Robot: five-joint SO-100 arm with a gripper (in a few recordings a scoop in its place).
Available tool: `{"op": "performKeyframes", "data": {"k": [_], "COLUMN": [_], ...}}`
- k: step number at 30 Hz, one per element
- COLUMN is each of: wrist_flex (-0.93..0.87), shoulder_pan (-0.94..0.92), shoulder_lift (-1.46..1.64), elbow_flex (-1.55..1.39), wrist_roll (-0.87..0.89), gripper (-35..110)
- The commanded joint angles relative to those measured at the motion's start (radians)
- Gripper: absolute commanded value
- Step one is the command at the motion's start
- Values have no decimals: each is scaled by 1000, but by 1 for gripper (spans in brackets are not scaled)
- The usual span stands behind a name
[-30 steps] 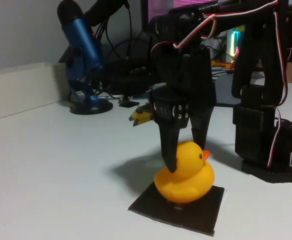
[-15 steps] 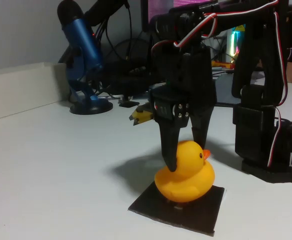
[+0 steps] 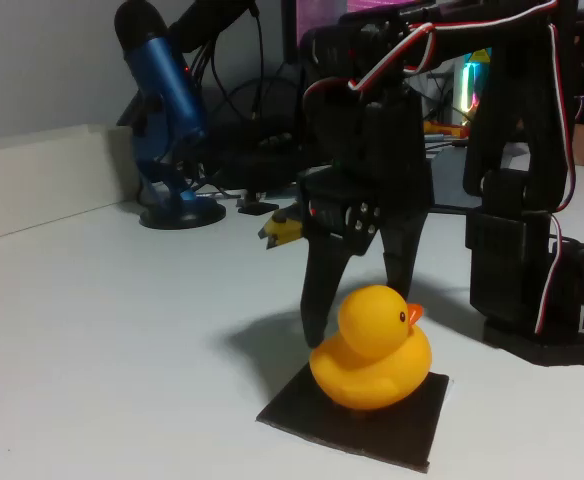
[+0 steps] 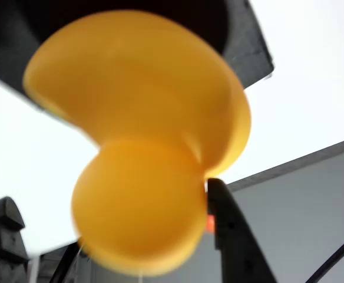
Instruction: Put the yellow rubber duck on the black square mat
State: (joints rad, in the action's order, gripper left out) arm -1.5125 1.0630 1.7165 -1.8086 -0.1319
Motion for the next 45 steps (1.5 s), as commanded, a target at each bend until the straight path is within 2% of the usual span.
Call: {"op": "performKeyframes", "data": {"k": [1, 21, 32, 36, 41, 45], "wrist_flex": [-12, -51, -40, 57, 256, 351], "shoulder_pan": [-2, -43, -667, -867, -1039, -1055], "shoulder_lift": [112, 295, 446, 476, 500, 502], "elbow_flex": [8, 9, 94, 92, 43, -135], "wrist_roll": [-25, -25, -38, -28, -23, 5], "gripper": [37, 37, 37, 37, 36, 32]}}
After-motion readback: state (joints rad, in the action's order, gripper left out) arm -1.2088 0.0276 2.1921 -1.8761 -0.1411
